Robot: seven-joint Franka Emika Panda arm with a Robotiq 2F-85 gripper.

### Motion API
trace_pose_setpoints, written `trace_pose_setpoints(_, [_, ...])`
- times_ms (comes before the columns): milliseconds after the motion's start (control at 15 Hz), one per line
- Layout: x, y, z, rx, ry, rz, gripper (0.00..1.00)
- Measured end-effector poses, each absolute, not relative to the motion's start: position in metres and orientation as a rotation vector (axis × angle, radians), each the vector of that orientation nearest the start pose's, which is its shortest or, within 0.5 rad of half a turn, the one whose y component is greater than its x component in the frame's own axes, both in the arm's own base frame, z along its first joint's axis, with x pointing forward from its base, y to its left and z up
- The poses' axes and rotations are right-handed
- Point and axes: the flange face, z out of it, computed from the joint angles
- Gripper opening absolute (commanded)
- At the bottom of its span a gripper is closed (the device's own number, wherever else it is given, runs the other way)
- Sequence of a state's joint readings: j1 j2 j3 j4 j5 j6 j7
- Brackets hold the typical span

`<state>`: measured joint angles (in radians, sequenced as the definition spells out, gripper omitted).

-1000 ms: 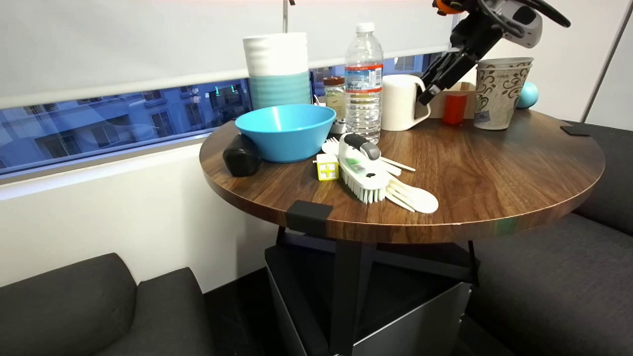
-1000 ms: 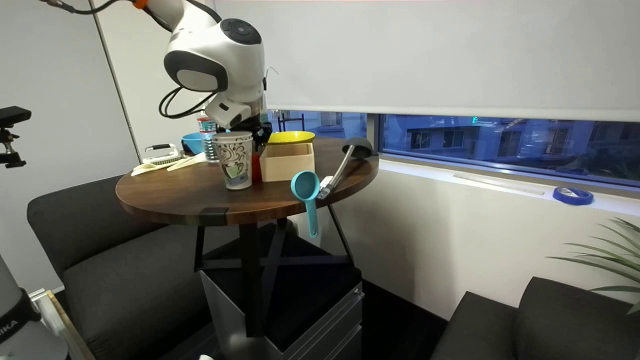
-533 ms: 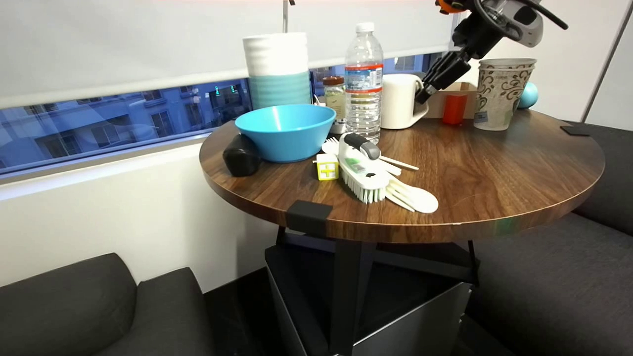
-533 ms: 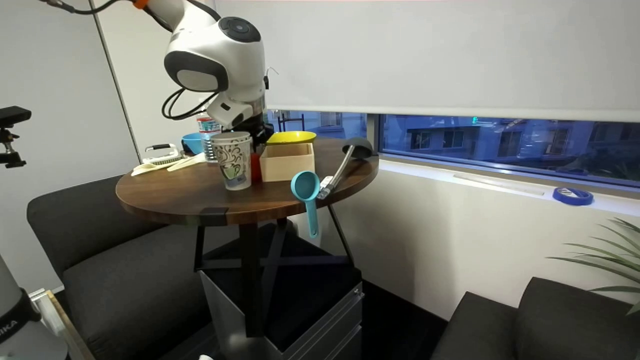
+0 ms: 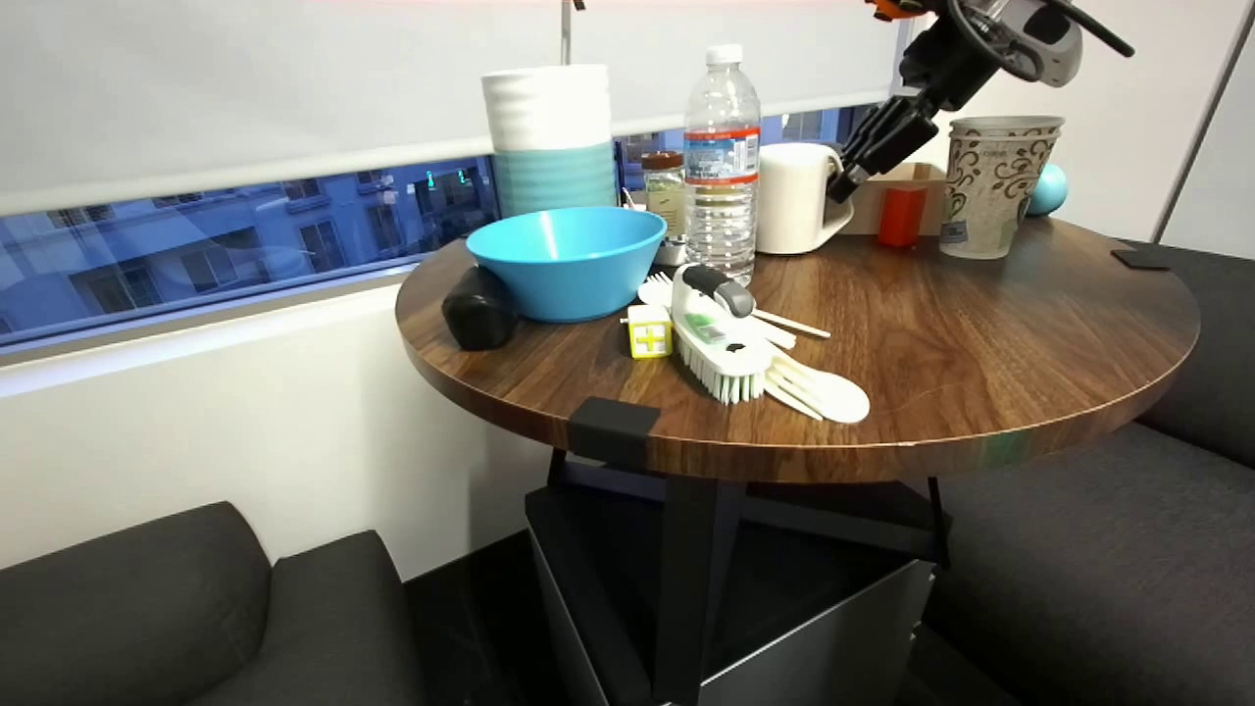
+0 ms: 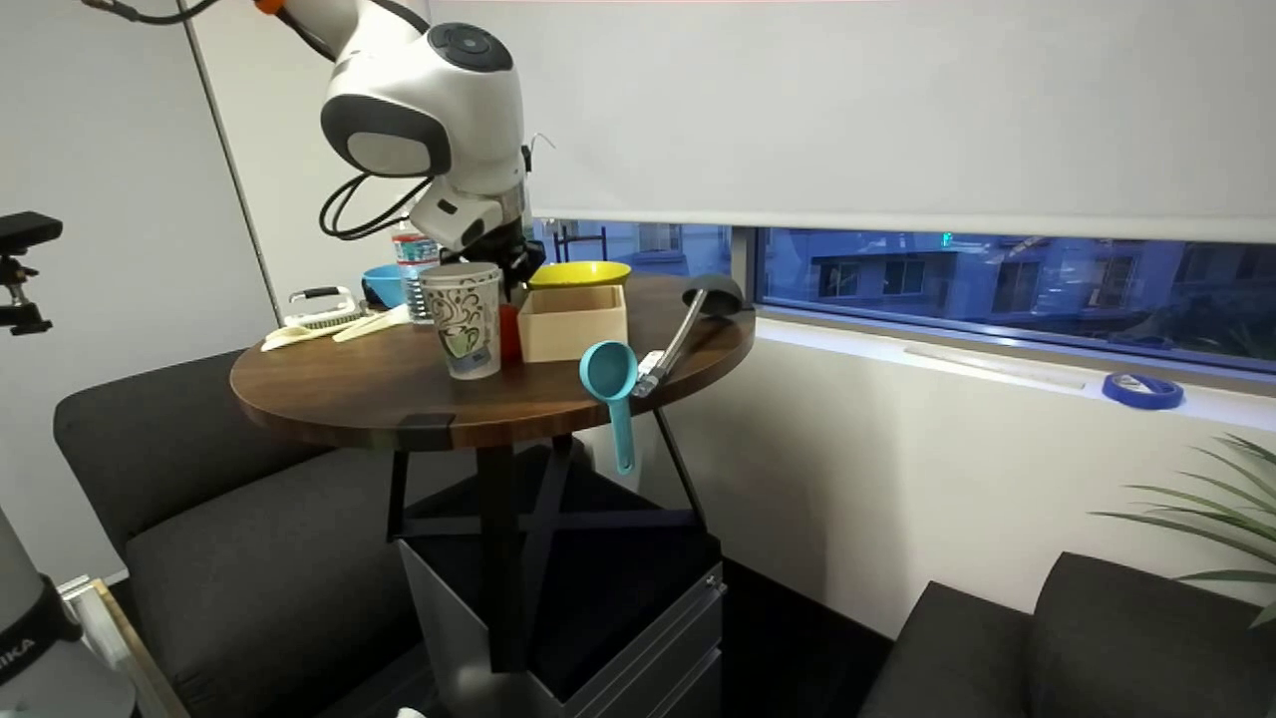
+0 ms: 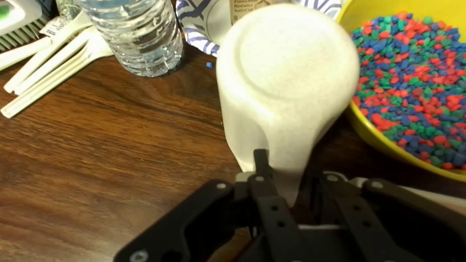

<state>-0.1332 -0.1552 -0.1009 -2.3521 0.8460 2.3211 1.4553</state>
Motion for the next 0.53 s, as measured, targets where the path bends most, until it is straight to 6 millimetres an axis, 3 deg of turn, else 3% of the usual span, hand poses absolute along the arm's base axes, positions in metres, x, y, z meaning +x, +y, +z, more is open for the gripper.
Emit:
trace_pose_setpoints(200, [0.478,-0.097,0.428,-1.199,2.246,0.275,0.06])
trace_pose_setpoints(533, [0.448,-0.076,0.449,-1.455,2.127,0.096,0.06])
